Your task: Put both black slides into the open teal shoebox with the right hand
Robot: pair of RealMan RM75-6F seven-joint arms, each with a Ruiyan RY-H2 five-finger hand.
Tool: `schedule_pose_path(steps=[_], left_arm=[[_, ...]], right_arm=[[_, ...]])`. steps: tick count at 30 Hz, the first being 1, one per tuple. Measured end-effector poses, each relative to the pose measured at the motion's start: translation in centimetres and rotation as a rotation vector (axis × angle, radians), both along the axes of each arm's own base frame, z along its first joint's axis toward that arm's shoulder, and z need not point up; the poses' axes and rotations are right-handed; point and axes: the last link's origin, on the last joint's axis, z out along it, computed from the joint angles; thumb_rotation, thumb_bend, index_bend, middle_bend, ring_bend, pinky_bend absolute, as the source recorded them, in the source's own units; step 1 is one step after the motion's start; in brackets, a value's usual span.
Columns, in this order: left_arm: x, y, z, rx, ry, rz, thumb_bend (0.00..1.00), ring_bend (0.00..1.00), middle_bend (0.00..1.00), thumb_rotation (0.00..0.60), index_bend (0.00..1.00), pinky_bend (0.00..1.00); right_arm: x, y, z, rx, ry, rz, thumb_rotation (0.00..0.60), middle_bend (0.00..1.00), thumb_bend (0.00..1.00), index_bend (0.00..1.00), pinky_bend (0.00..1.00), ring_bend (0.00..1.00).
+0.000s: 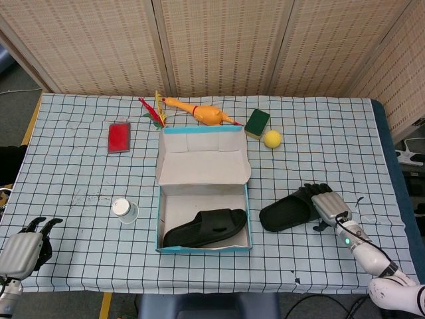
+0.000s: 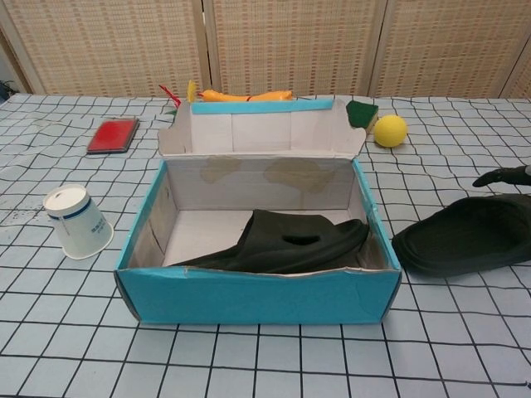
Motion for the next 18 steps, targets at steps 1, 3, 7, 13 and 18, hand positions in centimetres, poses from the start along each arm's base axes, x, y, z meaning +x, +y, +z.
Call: schedule_pose_path(steps=[1, 3, 7, 13, 18], left_arm=[[0.0, 0.0, 0.0, 0.0, 0.0, 0.001, 0.37, 0.16, 0.06, 0.6, 0.22, 0.41], [0.0, 0.0, 0.0, 0.0, 0.0, 0.0, 0.37, 0.16, 0.06, 0.6, 0.22, 0.41], [0.0, 0.0, 0.0, 0.001, -0.001, -0.001, 0.37, 0.16, 0.06, 0.6, 0.22, 0.41], [0.0, 0.0, 0.1, 0.002, -0.002, -0.001, 0.37, 0.16, 0.06, 0.6, 0.22, 0.41], [0.0, 0.0, 0.1, 0.0, -0.003, -0.001, 0.37, 0.16, 0.06, 0.6, 0.22, 0.41]], right_arm=[[-0.1, -0.1, -0.2, -0.003, 0.002, 0.002, 0.6, 0.0, 0.05, 0.0, 0.03, 0.0], [-0.3, -0.4, -0.7, -0.007, 0.004, 0.007, 0.6, 0.01, 0.05, 0.01, 0.03, 0.0], [-0.5, -0.9, -1.8, -0.026, -0.014, 0.014, 0.6, 0.09, 0.05, 0.12, 0.05, 0.0], [-0.8, -1.2, -2.7, -0.054, -0.04, 0.024, 0.6, 0.19, 0.05, 0.23, 0.12, 0.03], [-1.0, -1.2, -2.8, -0.073, -0.038, 0.034, 0.6, 0.3, 0.05, 0.35, 0.21, 0.14]])
